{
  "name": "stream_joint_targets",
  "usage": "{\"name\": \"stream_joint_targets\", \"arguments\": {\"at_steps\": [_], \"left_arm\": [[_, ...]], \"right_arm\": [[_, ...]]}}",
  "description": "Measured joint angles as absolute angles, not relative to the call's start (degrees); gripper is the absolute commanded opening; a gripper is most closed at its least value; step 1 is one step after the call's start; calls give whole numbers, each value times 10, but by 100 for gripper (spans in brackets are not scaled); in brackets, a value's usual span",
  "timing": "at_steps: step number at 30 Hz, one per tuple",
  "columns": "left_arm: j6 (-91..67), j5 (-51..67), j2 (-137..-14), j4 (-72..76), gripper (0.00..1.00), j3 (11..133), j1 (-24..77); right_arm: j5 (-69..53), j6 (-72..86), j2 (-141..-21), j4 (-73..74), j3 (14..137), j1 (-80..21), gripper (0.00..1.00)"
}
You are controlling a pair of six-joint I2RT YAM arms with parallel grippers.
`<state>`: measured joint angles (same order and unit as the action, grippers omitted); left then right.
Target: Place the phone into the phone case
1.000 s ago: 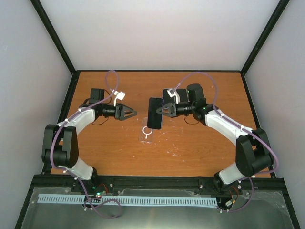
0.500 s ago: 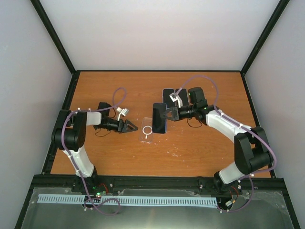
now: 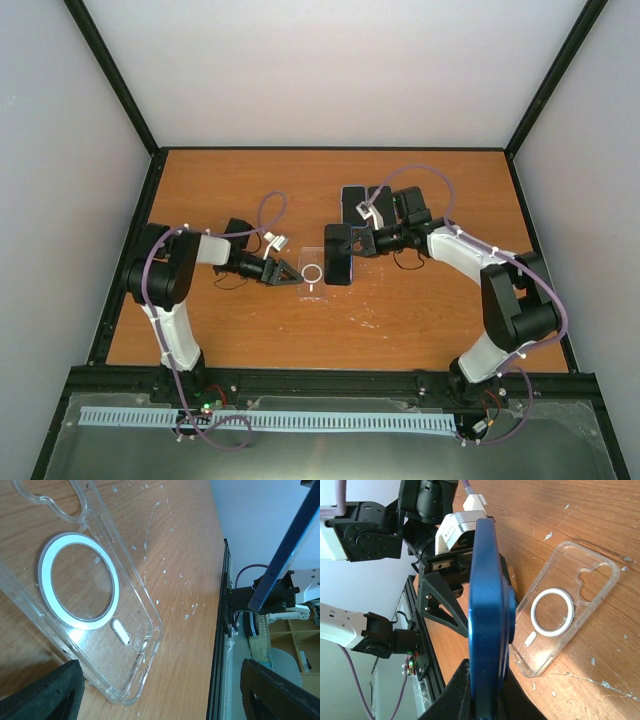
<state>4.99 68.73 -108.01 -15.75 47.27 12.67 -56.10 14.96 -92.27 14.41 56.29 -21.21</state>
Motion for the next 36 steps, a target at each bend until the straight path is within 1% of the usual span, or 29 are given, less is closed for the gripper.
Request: {"name": "stream_joint_targets", "arguments": {"at_steps": [9,13,19,27,36], "left_arm": [[42,683,-1080,-140,86,473,136],[24,668,-1070,-128,88,473,107],[-6,638,-1052,-90,86,472,41],[-20,620,-1048,-79,82,472,43],[-23,619,-1048,-76,80,472,43]], "right_arm": [[-557,156,-973,155,583,-212,3],[-557,161,-1007,176,617,-213,3],[-557,209,-1040,173,634,-225,3],[-553,267,-1100,157,662,-270,3],[-547,304,-1159,133,682,-279,3]]}}
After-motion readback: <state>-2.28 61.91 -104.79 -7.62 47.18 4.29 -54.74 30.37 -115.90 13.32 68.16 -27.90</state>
